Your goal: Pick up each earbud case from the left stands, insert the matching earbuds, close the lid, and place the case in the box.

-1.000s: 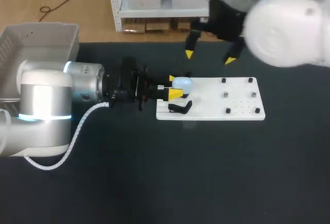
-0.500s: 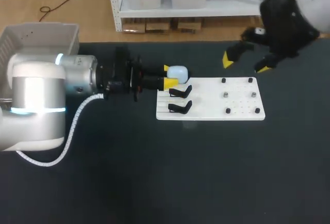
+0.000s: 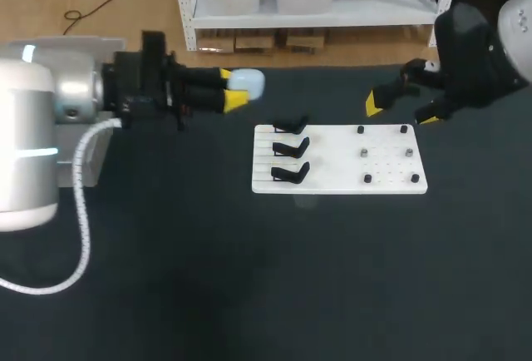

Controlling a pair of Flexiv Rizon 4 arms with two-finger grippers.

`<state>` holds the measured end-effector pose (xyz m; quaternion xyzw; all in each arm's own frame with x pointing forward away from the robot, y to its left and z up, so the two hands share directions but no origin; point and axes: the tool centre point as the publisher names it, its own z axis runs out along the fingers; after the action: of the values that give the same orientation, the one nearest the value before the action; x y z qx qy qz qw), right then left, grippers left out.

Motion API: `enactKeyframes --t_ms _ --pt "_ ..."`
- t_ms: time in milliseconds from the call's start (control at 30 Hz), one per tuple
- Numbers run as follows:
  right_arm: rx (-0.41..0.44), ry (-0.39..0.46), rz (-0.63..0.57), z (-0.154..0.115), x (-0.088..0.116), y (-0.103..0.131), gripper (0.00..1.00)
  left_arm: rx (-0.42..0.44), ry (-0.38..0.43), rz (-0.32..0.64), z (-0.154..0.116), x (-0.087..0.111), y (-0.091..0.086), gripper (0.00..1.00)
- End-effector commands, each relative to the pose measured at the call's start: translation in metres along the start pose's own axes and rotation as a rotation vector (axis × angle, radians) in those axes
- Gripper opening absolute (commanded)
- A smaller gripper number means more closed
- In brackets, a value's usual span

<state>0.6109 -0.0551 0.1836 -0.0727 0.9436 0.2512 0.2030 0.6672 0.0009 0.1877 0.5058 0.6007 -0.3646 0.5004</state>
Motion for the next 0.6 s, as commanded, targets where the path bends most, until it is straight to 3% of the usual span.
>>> enactKeyframes --t_ms 33,133,367,600 --pt "0.007 -0.05 0.001 -0.001 0.003 0.0 1.0 -0.308 0.059 -0.051 -0.039 0.011 0.004 0.0" --pt "0.007 -0.05 0.001 -0.001 0.003 0.0 1.0 -0.397 0.101 -0.079 -0.062 0.024 0.013 0.0" --pt "0.007 -0.05 0.001 -0.001 0.003 0.0 1.0 -0.608 0.097 -0.175 -0.12 0.047 0.034 0.0" --pt "0.007 -0.05 0.001 -0.001 0.003 0.0 1.0 -0.785 0.147 -0.224 -0.176 0.072 0.066 0.0"
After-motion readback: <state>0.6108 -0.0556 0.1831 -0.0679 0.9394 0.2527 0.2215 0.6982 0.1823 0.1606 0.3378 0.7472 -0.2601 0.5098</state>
